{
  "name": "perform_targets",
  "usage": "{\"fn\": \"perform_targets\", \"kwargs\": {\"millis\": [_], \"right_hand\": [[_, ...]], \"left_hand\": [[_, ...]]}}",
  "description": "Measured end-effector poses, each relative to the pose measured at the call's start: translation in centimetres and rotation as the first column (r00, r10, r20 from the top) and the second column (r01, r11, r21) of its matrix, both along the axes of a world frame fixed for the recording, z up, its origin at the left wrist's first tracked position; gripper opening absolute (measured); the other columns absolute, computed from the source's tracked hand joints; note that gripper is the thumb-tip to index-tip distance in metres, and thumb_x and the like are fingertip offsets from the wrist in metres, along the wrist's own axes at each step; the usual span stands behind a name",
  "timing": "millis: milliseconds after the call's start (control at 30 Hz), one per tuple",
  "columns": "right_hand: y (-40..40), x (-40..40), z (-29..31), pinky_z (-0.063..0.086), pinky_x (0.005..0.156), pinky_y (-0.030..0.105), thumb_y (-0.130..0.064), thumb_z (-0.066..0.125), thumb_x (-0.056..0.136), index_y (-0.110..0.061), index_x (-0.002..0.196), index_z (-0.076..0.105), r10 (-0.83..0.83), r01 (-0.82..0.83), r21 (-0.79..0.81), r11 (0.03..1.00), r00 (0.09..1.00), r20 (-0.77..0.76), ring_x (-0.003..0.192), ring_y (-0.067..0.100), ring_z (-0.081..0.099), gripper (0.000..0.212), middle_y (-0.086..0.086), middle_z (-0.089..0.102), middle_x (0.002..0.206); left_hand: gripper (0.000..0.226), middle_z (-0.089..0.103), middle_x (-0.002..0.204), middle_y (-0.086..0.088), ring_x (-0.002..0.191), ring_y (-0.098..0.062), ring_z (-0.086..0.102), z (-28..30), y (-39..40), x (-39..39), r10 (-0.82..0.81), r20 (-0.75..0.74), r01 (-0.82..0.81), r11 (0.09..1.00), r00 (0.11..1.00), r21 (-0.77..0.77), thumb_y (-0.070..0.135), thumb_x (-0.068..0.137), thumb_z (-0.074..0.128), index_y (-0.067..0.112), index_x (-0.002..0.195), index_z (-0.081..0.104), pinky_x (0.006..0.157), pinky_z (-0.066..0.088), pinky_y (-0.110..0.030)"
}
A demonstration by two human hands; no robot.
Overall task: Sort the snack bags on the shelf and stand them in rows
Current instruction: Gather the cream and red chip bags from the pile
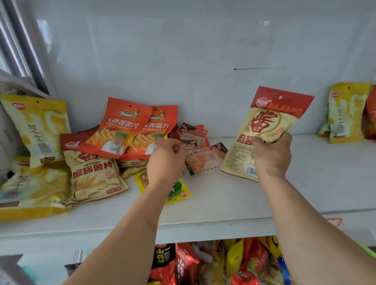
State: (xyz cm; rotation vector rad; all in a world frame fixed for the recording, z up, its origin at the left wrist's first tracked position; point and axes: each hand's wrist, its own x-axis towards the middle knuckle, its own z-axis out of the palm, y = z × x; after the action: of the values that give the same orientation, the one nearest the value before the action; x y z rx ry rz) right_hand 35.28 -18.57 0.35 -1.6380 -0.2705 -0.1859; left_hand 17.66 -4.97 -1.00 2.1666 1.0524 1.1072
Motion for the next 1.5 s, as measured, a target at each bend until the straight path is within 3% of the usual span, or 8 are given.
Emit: {"fn": "perform_targets", "kwargs": {"millis": [100,267,433,600,833,1033,1233,1500], "right_hand": [[0.3,-1.7,0.3,0.052,0.08,0.034,-0.029,0.074,0.082,-0.022,0.105,0.047,0.039,-0.042,0.087,0.995,0.999,0.037,0.09,0.02,0.066,0.037,-0.005,0.066,0.1],[2.4,-6.2,-0.1,0.051,0.071,0.029,-0.028,0.075,0.082,-0.02,0.103,0.049,0.228,-0.23,0.13,0.964,0.973,0.028,0.086,0.014,0.066,0.034,-0.016,0.062,0.088],[5.6,-9.3,-1.7,0.06,0.079,0.044,-0.029,0.079,0.076,-0.017,0.102,0.055,0.419,-0.409,0.112,0.905,0.903,-0.089,0.085,0.017,0.071,0.037,-0.006,0.071,0.095],[7.9,-11.1,-2.7,0.057,0.068,0.03,-0.028,0.081,0.077,-0.015,0.105,0.06,0.483,-0.47,0.116,0.875,0.861,-0.161,0.084,0.015,0.071,0.037,-0.002,0.072,0.098],[9.3,-12.6,-3.7,0.06,0.074,0.035,-0.024,0.082,0.078,-0.016,0.108,0.062,0.514,-0.499,0.123,0.858,0.834,-0.199,0.084,0.016,0.073,0.036,-0.003,0.074,0.096],[9.5,-13.1,-3.9,0.062,0.073,0.049,-0.019,0.083,0.078,-0.011,0.106,0.065,0.58,-0.541,0.21,0.814,0.765,-0.279,0.081,0.022,0.076,0.034,0.005,0.077,0.096],[9.0,-13.6,-2.9,0.06,0.076,0.056,-0.013,0.079,0.083,-0.016,0.106,0.067,0.666,-0.586,0.317,0.746,0.669,-0.329,0.086,0.026,0.076,0.026,0.004,0.078,0.096],[8.5,-13.9,-1.9,0.06,0.075,0.057,-0.012,0.078,0.083,-0.013,0.112,0.065,0.655,-0.548,0.366,0.752,0.68,-0.329,0.087,0.027,0.076,0.032,0.006,0.077,0.1]], "left_hand": [[0.021,0.067,0.105,-0.001,0.086,-0.024,0.064,-0.4,-0.4,-2.0,0.068,0.011,-0.068,0.998,0.998,0.001,0.033,0.097,0.051,0.022,0.108,0.065,0.067,0.05,-0.034],[0.037,0.061,0.129,-0.003,0.115,-0.027,0.057,-1.7,0.5,-6.7,0.228,0.012,-0.228,0.973,0.974,-0.035,0.033,0.097,0.052,0.02,0.131,0.058,0.089,0.051,-0.04],[0.065,0.04,0.149,-0.018,0.137,-0.038,0.033,-2.2,4.3,-10.8,0.453,-0.07,-0.458,0.885,0.889,-0.08,0.037,0.094,0.055,0.004,0.146,0.036,0.115,0.026,-0.048],[0.08,0.037,0.151,-0.023,0.138,-0.042,0.033,-2.3,8.8,-13.5,0.473,-0.248,-0.524,0.826,0.845,-0.209,0.049,0.094,0.054,-0.002,0.149,0.025,0.112,0.03,-0.048],[0.093,0.041,0.149,-0.024,0.134,-0.039,0.045,-2.1,12.0,-14.5,0.366,-0.333,-0.478,0.796,0.869,-0.373,0.045,0.093,0.056,-0.009,0.151,0.007,0.102,0.042,-0.043],[0.078,0.057,0.131,-0.018,0.116,-0.038,0.059,-1.2,12.3,-15.8,0.398,-0.054,-0.357,0.747,0.916,-0.561,0.022,0.082,0.077,0.001,0.143,0.035,0.092,0.052,-0.041],[0.053,0.064,0.117,-0.016,0.106,-0.041,0.061,-0.4,10.3,-18.7,0.495,0.075,-0.411,0.788,0.866,-0.458,0.017,0.085,0.067,0.005,0.131,0.044,0.085,0.051,-0.044],[0.037,0.061,0.126,-0.018,0.114,-0.042,0.057,2.8,8.8,-20.5,0.53,0.28,-0.477,0.846,0.8,-0.237,0.014,0.093,0.052,0.006,0.129,0.047,0.091,0.045,-0.048]]}}
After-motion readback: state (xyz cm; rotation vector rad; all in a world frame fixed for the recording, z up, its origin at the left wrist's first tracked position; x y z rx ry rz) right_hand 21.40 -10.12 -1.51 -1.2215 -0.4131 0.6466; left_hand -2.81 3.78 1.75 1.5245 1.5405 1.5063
